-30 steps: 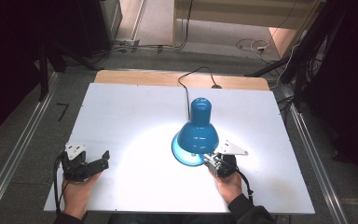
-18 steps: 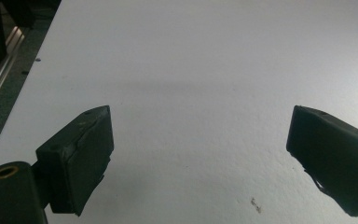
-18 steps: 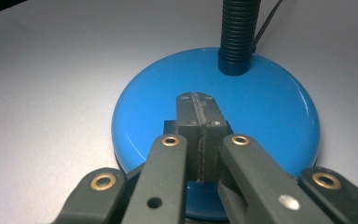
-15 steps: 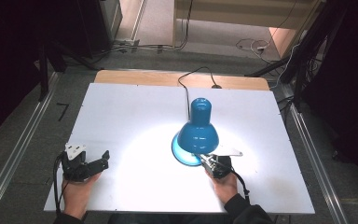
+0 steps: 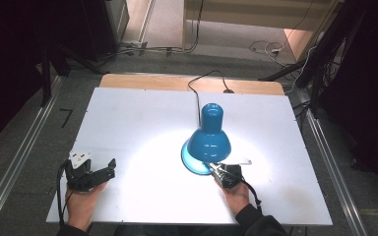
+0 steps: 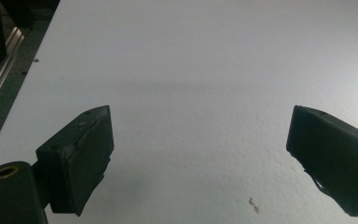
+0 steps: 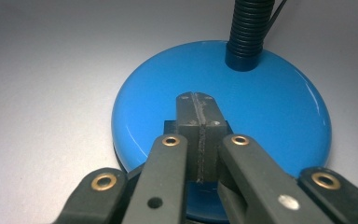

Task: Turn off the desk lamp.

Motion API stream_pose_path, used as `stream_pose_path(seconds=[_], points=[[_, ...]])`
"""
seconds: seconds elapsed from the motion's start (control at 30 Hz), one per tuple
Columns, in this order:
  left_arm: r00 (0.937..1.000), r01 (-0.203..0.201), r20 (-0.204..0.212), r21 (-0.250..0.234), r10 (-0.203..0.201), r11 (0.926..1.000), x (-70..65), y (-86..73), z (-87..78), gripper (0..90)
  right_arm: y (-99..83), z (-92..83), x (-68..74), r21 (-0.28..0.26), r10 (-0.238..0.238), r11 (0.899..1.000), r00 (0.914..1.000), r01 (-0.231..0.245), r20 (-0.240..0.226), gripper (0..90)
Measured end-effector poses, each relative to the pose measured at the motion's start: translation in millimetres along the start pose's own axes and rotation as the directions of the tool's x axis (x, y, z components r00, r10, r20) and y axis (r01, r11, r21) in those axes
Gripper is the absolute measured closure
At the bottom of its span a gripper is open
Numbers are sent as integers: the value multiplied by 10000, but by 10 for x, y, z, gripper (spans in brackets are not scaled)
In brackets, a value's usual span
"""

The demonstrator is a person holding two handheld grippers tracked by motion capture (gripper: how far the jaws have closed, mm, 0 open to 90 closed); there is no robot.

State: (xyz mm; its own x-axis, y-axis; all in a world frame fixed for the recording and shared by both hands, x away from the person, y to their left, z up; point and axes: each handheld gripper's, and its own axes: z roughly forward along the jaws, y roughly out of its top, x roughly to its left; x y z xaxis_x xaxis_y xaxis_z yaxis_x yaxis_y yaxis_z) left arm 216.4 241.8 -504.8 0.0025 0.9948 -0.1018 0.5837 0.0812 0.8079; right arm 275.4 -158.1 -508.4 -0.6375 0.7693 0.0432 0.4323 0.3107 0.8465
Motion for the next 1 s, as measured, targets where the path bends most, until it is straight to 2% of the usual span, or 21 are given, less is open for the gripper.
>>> stream_pose_path(seconds=[0.6, 1.0], points=[[10000, -39, 14, 47, 39, 10000, -5, 1, -1, 82, 9, 15, 0, 13, -61, 10000, 10000, 61, 58, 881], [10000, -32, 32, 36, 32, 10000, -14, 1, 7, 82, 20, 25, -37, 84, 131, 9999, 9996, -129, -237, 882]])
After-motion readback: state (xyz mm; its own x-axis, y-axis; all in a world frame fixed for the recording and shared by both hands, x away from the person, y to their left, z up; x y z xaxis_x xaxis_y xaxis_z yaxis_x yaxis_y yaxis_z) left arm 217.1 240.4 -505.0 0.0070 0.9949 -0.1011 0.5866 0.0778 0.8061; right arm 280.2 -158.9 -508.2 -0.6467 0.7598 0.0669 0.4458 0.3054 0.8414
